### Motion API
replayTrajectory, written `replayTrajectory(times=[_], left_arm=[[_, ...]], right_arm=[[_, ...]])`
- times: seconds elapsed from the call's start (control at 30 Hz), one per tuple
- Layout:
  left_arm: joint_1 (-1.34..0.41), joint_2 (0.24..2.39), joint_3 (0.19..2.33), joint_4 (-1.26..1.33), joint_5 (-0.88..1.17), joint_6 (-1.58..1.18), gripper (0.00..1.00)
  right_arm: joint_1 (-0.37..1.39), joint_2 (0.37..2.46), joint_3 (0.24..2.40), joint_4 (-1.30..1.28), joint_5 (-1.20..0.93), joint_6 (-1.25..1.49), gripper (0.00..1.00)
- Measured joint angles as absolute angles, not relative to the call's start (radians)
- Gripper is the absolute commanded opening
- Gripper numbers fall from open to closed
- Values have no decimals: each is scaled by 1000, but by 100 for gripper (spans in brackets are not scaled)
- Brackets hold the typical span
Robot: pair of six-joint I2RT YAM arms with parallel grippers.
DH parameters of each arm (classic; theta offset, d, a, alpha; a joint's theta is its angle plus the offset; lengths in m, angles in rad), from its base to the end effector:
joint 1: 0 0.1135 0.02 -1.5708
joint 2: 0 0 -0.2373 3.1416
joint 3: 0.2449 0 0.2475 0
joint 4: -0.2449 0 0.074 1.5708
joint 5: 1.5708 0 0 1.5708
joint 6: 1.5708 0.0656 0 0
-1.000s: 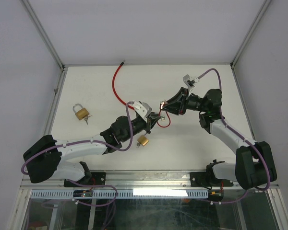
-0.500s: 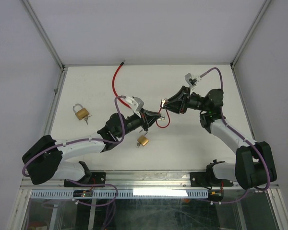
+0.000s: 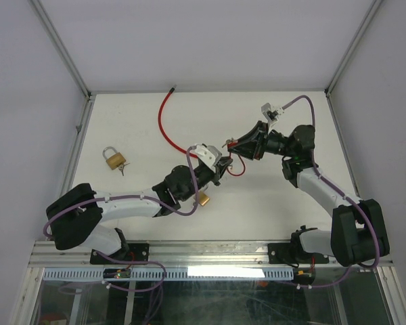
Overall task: Lock with the key
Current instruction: Lock the lock.
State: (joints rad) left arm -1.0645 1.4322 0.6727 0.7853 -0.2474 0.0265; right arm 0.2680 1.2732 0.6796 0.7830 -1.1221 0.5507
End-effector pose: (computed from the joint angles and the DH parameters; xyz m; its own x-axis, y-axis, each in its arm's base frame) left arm 0.1790 -0.2897 0.2303 0.0318 -0.0044 -0.9995 0.7286 0.6846 0.0202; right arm 0.2579 0.1321 0.2751 -0.3519 0.1388 -0.9257 -0.9200 0.1307 0.3694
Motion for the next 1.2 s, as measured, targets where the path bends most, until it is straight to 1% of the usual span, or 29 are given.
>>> replayTrajectory(times=[0.07, 0.23, 0.4, 0.57, 0.63, 0.7, 0.73, 0.87, 1.03, 1.13, 1.2], left_arm=[[-1045, 1432, 672, 786, -222, -1, 0], [-951, 1411, 652, 807, -68, -134, 0], [-919, 1399, 639, 816, 49, -208, 0], [-910, 1399, 639, 813, 107, -201, 0], [-909, 1397, 638, 810, 108, -177, 0], [-909, 1391, 638, 793, 109, -139, 0], [-909, 1386, 638, 783, 109, -125, 0], [-909, 1368, 627, 747, 109, -61, 0], [-908, 1367, 618, 734, 110, -24, 0], [-908, 1361, 617, 793, 110, -14, 0], [-908, 1348, 617, 829, 110, -10, 0]], right_arm=[[266, 1273, 681, 782, -1116, 543, 0], [265, 1273, 688, 779, -1089, 522, 0], [266, 1267, 691, 756, -1098, 508, 0], [268, 1234, 725, 606, -1119, 382, 0], [271, 1226, 748, 535, -1127, 314, 3], [273, 1223, 765, 473, -1136, 255, 3], [273, 1223, 772, 448, -1140, 234, 11], [275, 1223, 793, 345, -1156, 148, 21], [276, 1222, 799, 263, -1163, 80, 39], [276, 1222, 798, 182, -1156, 41, 51], [275, 1220, 798, 136, -1150, 11, 57]])
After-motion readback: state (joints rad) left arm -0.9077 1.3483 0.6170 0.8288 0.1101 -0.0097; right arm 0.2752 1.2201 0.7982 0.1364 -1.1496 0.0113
